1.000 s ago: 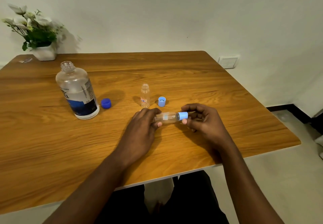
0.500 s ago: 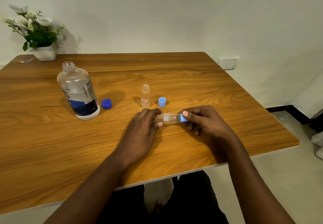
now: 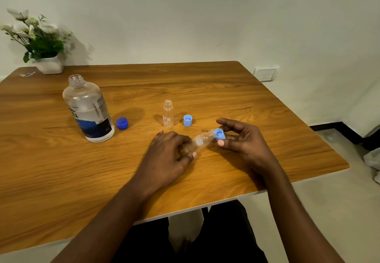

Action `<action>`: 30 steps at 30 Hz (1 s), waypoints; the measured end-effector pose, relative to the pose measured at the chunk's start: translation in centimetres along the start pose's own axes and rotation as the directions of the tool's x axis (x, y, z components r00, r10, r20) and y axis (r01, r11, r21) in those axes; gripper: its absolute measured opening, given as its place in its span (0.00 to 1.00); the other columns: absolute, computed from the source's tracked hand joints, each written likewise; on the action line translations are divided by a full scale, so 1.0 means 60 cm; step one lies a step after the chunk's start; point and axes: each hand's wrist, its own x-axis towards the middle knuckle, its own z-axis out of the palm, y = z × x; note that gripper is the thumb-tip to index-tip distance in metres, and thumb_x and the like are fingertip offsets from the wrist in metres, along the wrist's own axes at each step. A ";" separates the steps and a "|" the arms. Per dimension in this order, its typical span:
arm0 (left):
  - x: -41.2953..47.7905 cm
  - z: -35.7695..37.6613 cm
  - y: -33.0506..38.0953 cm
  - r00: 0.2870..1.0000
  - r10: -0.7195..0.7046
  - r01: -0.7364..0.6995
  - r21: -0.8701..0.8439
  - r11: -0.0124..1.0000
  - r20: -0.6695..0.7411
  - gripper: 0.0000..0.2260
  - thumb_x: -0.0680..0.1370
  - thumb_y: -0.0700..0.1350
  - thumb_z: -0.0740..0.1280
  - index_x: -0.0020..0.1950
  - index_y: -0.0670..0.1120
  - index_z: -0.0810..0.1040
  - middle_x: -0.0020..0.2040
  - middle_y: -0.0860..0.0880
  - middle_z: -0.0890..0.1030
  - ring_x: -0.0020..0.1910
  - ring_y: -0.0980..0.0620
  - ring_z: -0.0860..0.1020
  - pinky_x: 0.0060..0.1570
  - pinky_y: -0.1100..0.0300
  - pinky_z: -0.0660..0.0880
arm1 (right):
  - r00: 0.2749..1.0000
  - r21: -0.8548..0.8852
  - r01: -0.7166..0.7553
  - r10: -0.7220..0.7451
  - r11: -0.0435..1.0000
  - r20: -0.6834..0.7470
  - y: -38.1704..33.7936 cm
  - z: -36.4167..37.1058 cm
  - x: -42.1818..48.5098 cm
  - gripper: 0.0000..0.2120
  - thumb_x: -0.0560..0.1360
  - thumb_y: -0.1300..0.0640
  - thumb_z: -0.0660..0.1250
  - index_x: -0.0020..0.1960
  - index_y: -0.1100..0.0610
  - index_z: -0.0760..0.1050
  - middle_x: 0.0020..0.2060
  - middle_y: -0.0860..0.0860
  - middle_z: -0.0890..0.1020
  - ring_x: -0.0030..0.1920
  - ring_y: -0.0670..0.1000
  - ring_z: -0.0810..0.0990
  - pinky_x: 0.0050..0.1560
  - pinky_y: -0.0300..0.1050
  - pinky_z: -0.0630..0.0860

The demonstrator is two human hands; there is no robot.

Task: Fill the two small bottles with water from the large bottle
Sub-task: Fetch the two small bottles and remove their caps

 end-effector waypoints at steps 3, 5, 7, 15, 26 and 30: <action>-0.001 0.001 0.002 1.000 0.027 -0.027 0.060 0.998 0.014 0.19 0.75 0.53 0.69 0.65 0.53 0.75 0.53 0.55 0.79 0.56 0.56 0.75 0.74 0.52 0.53 | 0.999 -0.001 -0.009 0.009 1.000 0.038 -0.002 0.004 -0.003 0.21 0.68 0.68 0.74 0.59 0.55 0.79 0.50 0.56 0.85 0.51 0.56 0.85 0.52 0.42 0.80; -0.001 0.002 0.002 0.999 0.046 -0.046 0.092 0.995 0.002 0.19 0.76 0.53 0.69 0.66 0.53 0.74 0.53 0.55 0.79 0.56 0.56 0.76 0.74 0.53 0.52 | 0.999 -0.010 -0.006 0.006 1.000 0.034 -0.003 0.008 -0.004 0.19 0.69 0.68 0.74 0.58 0.57 0.80 0.48 0.55 0.86 0.50 0.55 0.85 0.51 0.41 0.80; -0.001 0.002 0.001 0.999 0.045 -0.042 0.104 0.994 -0.020 0.18 0.76 0.52 0.68 0.65 0.53 0.74 0.53 0.55 0.80 0.56 0.56 0.76 0.74 0.54 0.50 | 1.000 -0.017 0.003 -0.003 1.000 -0.011 -0.004 0.013 -0.002 0.17 0.68 0.69 0.74 0.55 0.57 0.81 0.47 0.55 0.86 0.49 0.52 0.85 0.49 0.40 0.80; 0.003 0.003 -0.005 0.989 -0.086 0.086 -0.004 0.996 -0.117 0.15 0.75 0.53 0.70 0.59 0.53 0.74 0.54 0.56 0.82 0.56 0.58 0.79 0.74 0.54 0.48 | 0.988 -0.175 0.004 -0.030 0.985 -0.150 -0.002 0.020 0.017 0.17 0.68 0.68 0.75 0.55 0.59 0.79 0.47 0.53 0.85 0.48 0.45 0.84 0.46 0.34 0.78; 0.007 0.001 -0.010 0.970 -0.152 0.147 -0.041 0.988 -0.192 0.18 0.73 0.51 0.73 0.61 0.49 0.78 0.51 0.54 0.81 0.49 0.58 0.71 0.61 0.47 0.70 | 0.954 -0.491 -0.073 -0.083 0.868 -0.288 0.006 0.033 0.068 0.18 0.69 0.62 0.75 0.59 0.59 0.80 0.53 0.51 0.84 0.50 0.42 0.81 0.52 0.33 0.76; 0.007 0.001 -0.010 0.970 -0.157 0.152 -0.041 0.988 -0.187 0.18 0.73 0.52 0.73 0.61 0.50 0.78 0.50 0.54 0.81 0.49 0.58 0.71 0.60 0.47 0.70 | 0.955 -0.527 -0.085 -0.082 0.846 -0.286 0.008 0.037 0.070 0.20 0.70 0.62 0.75 0.60 0.59 0.79 0.55 0.52 0.84 0.53 0.43 0.81 0.56 0.37 0.76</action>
